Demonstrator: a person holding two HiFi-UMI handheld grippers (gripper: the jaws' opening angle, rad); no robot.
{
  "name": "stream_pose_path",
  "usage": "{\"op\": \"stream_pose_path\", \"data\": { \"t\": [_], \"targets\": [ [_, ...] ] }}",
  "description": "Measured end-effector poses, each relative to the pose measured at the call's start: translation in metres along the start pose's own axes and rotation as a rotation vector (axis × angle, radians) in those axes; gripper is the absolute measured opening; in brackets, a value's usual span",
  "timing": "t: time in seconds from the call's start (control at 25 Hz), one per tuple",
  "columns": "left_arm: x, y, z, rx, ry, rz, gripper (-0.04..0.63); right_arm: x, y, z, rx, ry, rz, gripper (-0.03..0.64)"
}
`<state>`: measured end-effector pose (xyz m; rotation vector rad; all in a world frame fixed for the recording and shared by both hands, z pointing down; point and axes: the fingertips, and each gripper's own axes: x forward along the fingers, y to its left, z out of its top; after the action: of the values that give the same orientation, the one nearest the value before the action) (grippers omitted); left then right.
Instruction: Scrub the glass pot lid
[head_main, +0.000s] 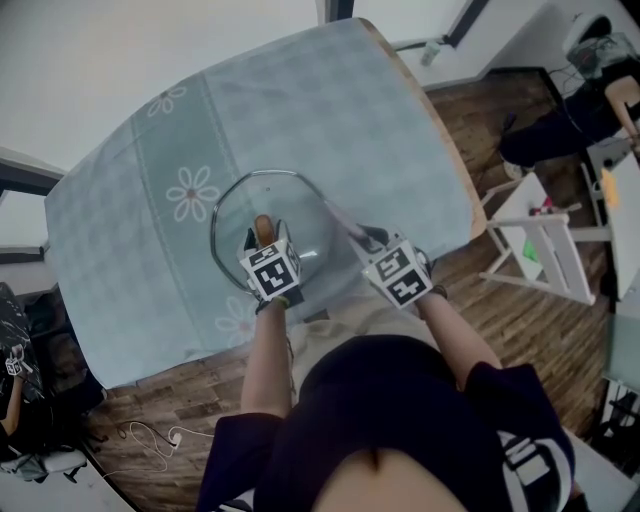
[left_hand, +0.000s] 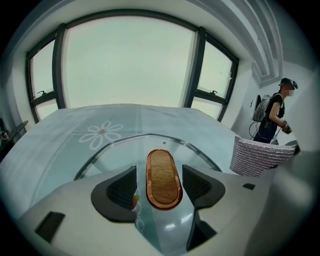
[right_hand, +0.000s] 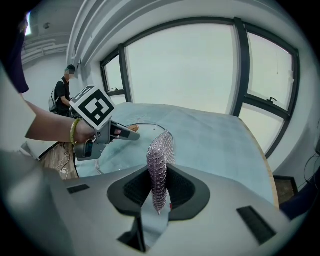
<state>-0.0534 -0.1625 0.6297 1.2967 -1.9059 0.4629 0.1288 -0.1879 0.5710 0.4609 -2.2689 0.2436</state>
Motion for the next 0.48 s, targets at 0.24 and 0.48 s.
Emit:
{"op": "stream_pose_path", "data": {
  "t": [0.24,0.48],
  "targets": [
    [0.0041,0.0071,-0.0011,0.039,0.022,0.084,0.263,-0.0013,-0.0074,-0.0049,0.014,0.002,0.002,0.08],
    [0.0066,0.0059,0.004,0.036,0.02,0.113,0.17,0.0015,-0.0111,-0.0027,0.017,-0.001,0.005,0.08]
  ]
}}
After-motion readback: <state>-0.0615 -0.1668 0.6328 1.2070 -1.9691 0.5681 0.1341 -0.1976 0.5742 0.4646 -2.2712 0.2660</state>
